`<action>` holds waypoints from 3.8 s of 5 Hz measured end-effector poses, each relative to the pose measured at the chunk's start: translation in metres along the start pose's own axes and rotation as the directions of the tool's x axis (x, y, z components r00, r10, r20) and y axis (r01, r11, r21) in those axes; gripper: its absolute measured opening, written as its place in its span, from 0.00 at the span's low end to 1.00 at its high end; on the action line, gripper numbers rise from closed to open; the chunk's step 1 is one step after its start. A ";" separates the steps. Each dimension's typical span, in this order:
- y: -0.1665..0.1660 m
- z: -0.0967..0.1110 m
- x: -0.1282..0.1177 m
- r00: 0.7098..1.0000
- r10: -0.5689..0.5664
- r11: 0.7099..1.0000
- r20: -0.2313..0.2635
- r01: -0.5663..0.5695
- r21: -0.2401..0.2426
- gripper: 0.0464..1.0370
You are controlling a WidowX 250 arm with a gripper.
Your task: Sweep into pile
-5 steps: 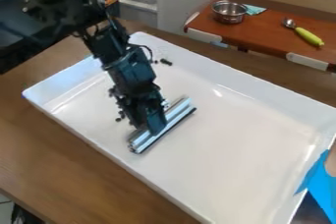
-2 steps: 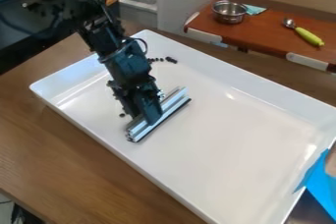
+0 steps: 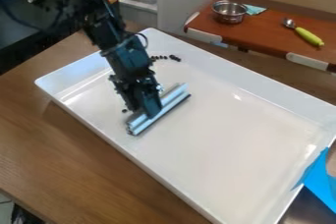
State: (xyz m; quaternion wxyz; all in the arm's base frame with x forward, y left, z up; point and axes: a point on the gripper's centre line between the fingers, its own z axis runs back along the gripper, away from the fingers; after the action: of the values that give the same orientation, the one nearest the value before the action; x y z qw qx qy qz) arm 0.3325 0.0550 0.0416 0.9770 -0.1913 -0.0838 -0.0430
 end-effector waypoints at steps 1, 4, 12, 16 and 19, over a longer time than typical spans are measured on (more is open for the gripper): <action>0.020 0.009 0.005 1.000 0.021 0.999 0.006 -0.022 0.027 0.33; 0.046 0.017 0.028 0.997 0.075 0.995 -0.006 -0.074 0.073 0.33; -0.152 -0.005 0.009 0.995 0.044 0.993 0.085 -0.052 0.102 0.33; -0.172 -0.065 0.024 0.994 0.043 0.974 0.100 -0.064 0.219 0.33; -0.176 -0.074 0.033 0.986 0.149 0.959 0.078 -0.163 0.231 0.33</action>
State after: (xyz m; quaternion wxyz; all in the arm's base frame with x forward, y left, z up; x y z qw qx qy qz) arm 0.3549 -0.1377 0.0443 0.9903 -0.0807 -0.1020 0.0499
